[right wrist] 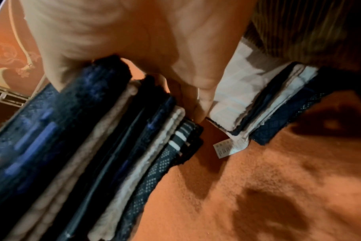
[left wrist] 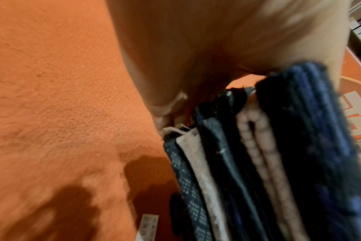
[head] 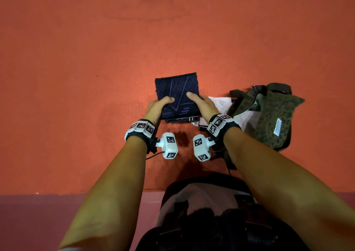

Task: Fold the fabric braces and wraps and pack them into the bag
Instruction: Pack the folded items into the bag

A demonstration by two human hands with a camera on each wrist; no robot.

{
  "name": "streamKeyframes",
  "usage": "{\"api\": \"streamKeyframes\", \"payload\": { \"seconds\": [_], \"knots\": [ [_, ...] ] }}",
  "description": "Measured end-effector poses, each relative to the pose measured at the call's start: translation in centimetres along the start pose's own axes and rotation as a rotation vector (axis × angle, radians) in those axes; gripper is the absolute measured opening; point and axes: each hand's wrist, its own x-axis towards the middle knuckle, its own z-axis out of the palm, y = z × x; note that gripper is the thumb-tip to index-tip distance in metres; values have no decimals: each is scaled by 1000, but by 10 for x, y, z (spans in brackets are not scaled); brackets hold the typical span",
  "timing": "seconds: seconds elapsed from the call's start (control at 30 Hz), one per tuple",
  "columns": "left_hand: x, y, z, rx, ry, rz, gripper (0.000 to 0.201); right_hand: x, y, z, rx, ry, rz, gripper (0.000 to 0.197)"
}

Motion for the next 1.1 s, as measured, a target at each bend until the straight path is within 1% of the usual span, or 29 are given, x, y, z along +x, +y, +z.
{"api": "streamKeyframes", "payload": {
  "seconds": [0.17, 0.27, 0.33, 0.4, 0.43, 0.53, 0.6, 0.67, 0.7, 0.73, 0.8, 0.83, 0.87, 1.0, 1.1],
  "knots": [
    [-5, 6, 0, -29, -20, 30, 65, -9, -4, -5, 51, -17, -15, 60],
    [-10, 8, 4, -58, -43, 40, 64, -13, -6, -9, 72, -54, -26, 53],
    [-14, 10, 9, -73, -58, 50, 65, -16, -8, -11, 83, -57, -41, 55],
    [-17, 13, 15, -78, -81, 57, 67, -18, -8, -15, 96, -26, -48, 64],
    [-19, 14, 18, -78, -95, 63, 65, -20, -8, -17, 114, -7, -54, 65],
    [-26, 17, 30, -76, -121, 77, 61, -27, -6, -26, 173, 33, -72, 63],
    [-30, 18, 41, -69, -133, 86, 61, -31, -6, -35, 193, 62, -78, 64],
    [-36, 19, 52, -62, -156, 96, 63, -34, -6, -45, 234, 93, -88, 61],
    [-39, 19, 58, -55, -172, 101, 64, -35, -5, -51, 256, 111, -87, 64],
    [-42, 20, 65, -48, -187, 108, 65, -35, -4, -56, 273, 132, -80, 73],
    [-48, 21, 76, -47, -217, 129, 65, -33, 1, -68, 303, 167, -76, 100],
    [-51, 22, 80, -47, -231, 143, 65, -29, 5, -75, 322, 171, -83, 108],
    [-53, 24, 85, -43, -243, 156, 66, -30, 6, -80, 338, 176, -86, 110],
    [-63, 29, 101, -15, -245, 180, 77, -54, -3, -89, 373, 203, -119, 102],
    [-69, 28, 108, 6, -241, 184, 76, -66, -3, -95, 363, 198, -193, 80]
  ]
}}
